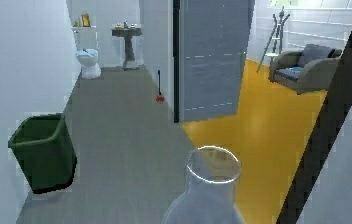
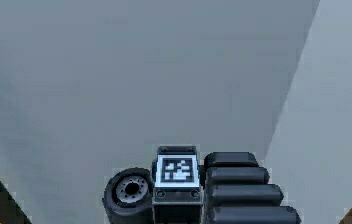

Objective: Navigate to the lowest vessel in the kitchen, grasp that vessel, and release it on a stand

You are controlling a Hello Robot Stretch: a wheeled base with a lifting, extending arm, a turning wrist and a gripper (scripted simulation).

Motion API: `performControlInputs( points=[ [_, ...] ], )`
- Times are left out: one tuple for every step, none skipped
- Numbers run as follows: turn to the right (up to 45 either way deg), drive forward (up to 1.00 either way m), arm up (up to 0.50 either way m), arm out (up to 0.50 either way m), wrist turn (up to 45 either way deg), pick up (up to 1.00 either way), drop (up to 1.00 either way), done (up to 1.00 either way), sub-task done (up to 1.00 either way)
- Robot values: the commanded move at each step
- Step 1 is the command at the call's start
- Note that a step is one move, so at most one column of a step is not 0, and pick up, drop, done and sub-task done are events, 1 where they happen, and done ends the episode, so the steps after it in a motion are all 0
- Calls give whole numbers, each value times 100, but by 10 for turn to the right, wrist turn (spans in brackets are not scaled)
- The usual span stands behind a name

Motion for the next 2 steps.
performControlInputs(
  points=[
    [-150, 0, 0, 0, 0, 0, 0, 0, 0],
    [0, 75, 0, 0, 0, 0, 0, 0, 0]
  ],
)
